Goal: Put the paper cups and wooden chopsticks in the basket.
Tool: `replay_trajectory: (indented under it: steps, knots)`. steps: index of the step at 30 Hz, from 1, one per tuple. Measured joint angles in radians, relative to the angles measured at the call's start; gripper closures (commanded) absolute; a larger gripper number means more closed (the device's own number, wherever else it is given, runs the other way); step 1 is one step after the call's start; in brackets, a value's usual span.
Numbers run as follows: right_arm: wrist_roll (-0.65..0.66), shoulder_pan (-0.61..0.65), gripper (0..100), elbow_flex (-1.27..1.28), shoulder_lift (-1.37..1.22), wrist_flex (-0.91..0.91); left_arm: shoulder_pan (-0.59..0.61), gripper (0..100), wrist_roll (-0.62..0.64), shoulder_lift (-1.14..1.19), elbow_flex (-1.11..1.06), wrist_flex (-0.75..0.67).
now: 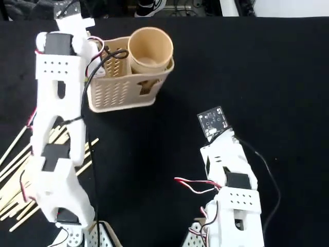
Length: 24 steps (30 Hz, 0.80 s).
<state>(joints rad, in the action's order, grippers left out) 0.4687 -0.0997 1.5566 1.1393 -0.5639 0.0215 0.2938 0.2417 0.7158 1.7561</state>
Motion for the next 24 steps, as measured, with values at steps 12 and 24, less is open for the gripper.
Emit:
replay_trajectory:
  steps: [12,24]
  knots:
    - [0.0,0.0,98.5,0.0,0.0,0.0,-0.057,97,0.0,-0.138,-0.236,0.0]
    - [0.0,0.0,98.5,0.0,0.0,0.0,-0.081,97,-0.129,-0.149,-0.362,-0.008]
